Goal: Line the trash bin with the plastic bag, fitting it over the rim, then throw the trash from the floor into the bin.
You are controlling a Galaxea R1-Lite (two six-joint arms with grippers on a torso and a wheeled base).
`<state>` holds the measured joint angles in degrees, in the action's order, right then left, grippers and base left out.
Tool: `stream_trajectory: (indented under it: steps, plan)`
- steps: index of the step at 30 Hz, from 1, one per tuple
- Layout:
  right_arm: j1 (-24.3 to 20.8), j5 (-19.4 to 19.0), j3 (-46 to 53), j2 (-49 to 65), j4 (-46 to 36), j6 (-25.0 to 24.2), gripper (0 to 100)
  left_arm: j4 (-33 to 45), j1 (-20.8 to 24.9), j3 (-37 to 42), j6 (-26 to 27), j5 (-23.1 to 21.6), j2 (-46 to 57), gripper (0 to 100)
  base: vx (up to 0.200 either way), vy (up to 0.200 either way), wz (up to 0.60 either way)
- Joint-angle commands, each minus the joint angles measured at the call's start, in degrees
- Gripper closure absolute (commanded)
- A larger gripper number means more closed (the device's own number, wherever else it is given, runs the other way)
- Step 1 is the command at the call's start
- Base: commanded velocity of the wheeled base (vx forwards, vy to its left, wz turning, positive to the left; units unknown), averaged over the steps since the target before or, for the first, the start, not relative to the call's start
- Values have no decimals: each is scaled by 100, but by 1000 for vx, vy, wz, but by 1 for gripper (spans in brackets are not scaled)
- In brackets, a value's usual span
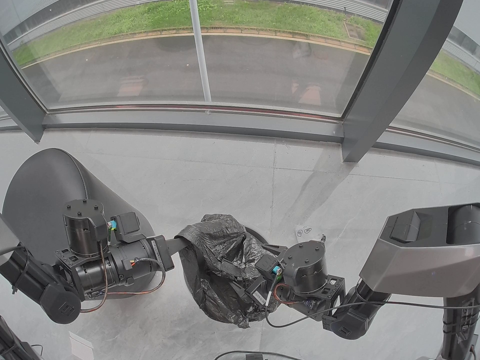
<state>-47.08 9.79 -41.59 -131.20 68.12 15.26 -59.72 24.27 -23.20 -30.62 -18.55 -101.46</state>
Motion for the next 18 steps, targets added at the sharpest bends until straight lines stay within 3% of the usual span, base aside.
stream_trajectory:
  steps: [1,7,8,18]
  plan:
    - [-38,14,-174,-64,-27,3,0,-4,-1,0,-5,1,21,100,0,0,0]
    - [-73,14,-209,-126,-27,12,0,-4,-1,8,-5,-8,21,100,0,0,0]
    - [-73,23,-209,-143,-27,12,100,-4,-1,8,-5,-8,21,100,0,0,0]
    - [-73,111,-235,-187,-1,-6,100,-4,-1,8,-5,-8,4,100,0,0,0]
